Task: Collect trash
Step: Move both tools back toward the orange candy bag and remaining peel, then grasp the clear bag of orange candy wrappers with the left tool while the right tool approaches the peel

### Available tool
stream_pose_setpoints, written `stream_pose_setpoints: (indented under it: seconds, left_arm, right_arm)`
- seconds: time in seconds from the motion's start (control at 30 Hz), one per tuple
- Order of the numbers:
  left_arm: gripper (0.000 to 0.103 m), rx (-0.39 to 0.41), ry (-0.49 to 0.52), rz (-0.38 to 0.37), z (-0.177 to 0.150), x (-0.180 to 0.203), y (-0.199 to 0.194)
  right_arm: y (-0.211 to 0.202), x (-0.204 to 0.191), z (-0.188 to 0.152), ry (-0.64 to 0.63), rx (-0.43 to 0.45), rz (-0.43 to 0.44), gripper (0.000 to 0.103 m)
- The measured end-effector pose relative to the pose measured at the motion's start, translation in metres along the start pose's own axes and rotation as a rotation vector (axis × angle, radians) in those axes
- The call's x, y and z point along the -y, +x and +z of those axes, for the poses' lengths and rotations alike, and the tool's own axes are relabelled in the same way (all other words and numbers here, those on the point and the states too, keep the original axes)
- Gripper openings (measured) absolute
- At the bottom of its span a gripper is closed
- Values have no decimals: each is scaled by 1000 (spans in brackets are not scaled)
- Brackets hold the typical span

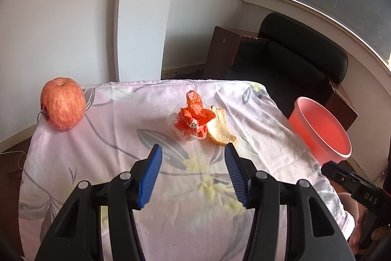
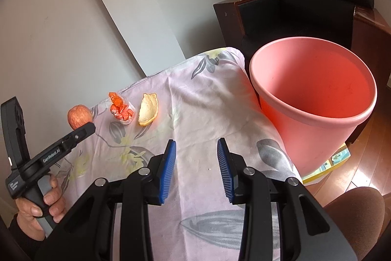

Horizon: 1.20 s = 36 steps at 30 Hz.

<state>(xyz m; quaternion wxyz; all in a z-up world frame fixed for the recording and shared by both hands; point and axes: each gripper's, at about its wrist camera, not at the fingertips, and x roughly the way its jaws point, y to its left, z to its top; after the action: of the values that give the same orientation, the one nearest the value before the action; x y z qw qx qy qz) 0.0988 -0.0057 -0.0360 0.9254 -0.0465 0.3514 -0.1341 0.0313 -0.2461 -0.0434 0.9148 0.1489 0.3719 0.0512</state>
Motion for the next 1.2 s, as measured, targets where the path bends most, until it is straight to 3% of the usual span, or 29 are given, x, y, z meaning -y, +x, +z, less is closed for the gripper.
stream_pose_setpoints:
  seconds: [0.27,0.47,0.53,0.83,1.2]
  left_arm:
    - [52,-10,-20,34,24,2,53]
    - [52,-38,-4,20,28,0,79]
    - [47,-37,1,8,27,0,80]
    - [39,-10,-24,-33,23,-12,64]
    - [39,63,-92,9,15,-43,13]
  right_arm:
    - [13,-1,1,-1,-27,14,36]
    - [25,-1,5,2,-49,25,36]
    - [30,-2,7,-1,-59,34,36]
    - [61,-23,29,-10,-98,127,36]
    - [119,-57,36,-6,-190,187,36]
